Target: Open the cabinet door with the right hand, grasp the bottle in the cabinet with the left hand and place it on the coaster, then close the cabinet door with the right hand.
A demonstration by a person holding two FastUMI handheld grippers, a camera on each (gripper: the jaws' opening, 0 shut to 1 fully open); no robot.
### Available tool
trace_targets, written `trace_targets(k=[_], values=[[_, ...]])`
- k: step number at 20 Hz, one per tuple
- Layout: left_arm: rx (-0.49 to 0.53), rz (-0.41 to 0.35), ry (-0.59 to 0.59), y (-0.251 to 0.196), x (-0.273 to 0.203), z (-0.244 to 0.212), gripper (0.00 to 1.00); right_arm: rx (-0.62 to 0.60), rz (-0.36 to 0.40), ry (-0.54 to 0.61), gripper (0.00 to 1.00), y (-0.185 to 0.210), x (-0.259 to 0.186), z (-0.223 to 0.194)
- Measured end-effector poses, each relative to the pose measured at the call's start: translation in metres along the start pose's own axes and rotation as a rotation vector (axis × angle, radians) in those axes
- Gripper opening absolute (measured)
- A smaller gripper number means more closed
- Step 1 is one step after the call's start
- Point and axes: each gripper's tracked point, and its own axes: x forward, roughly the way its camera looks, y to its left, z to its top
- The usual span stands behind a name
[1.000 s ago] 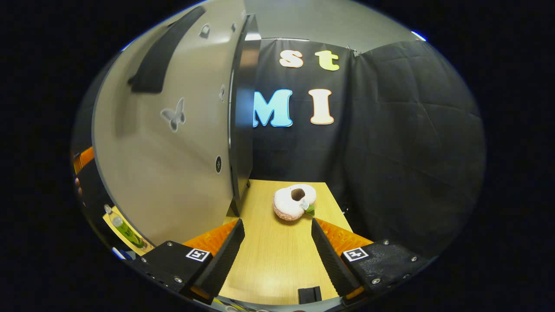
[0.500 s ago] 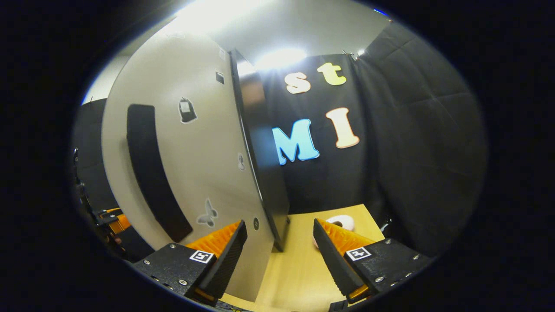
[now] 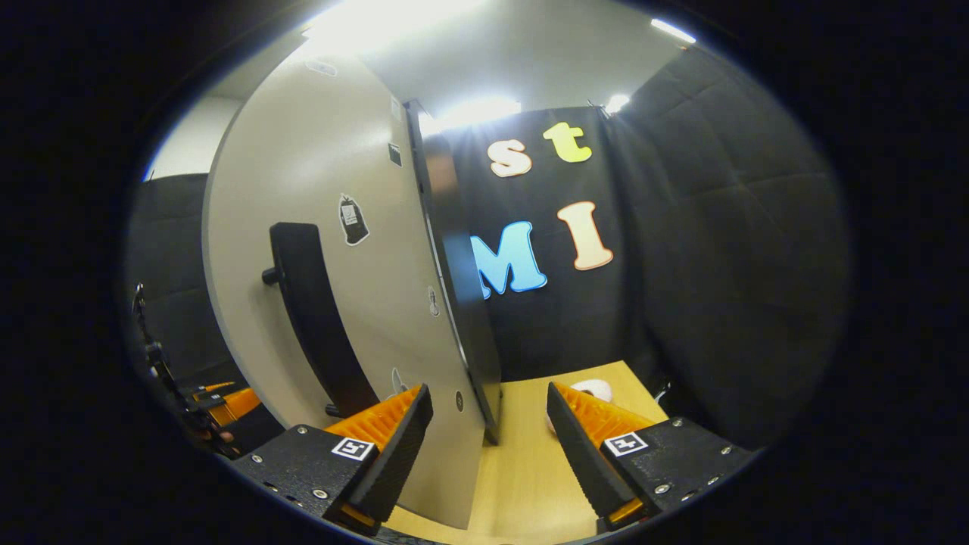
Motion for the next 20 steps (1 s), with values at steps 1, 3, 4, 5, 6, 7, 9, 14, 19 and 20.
trace_targets(k=[1, 3, 4, 5, 6, 7, 9, 14, 19, 20], values=[[0.012, 0.000, 0.006, 0.009, 0.002, -0.003, 0.86, 0.030, 0.012, 0.018, 0.94, 0.009, 0.001, -0.005], [0.003, -0.028, 0.000, 0.014, 0.011, -0.006, 0.86, 0.014, 0.016, 0.011, 0.94, 0.029, 0.002, -0.006], [-0.002, -0.045, 0.001, 0.018, 0.017, -0.009, 0.86, -0.015, 0.016, 0.000, 0.94, 0.041, 0.002, -0.005], [0.000, -0.052, 0.002, 0.024, 0.022, -0.010, 0.86, -0.039, 0.018, -0.007, 0.94, 0.055, 0.003, -0.008], [0.002, -0.055, -0.004, 0.032, 0.027, -0.008, 0.86, -0.043, 0.025, 0.000, 0.94, 0.068, 0.007, -0.012], [-0.002, -0.061, -0.015, 0.038, 0.032, -0.006, 0.92, -0.031, 0.032, 0.009, 0.94, 0.080, 0.011, -0.020], [-0.010, -0.073, -0.023, 0.047, 0.042, -0.008, 0.86, -0.017, 0.039, -0.002, 0.94, 0.100, 0.015, -0.022], [-0.007, -0.126, -0.013, 0.066, 0.054, -0.011, 0.86, 0.012, 0.026, -0.031, 0.95, 0.129, 0.030, -0.024], [0.004, -0.169, -0.001, 0.069, 0.063, -0.014, 0.86, 0.038, 0.002, -0.044, 0.95, 0.133, 0.034, -0.026], [0.001, -0.174, 0.003, 0.067, 0.064, -0.015, 0.86, 0.038, 0.003, -0.044, 0.94, 0.135, 0.035, -0.026]])
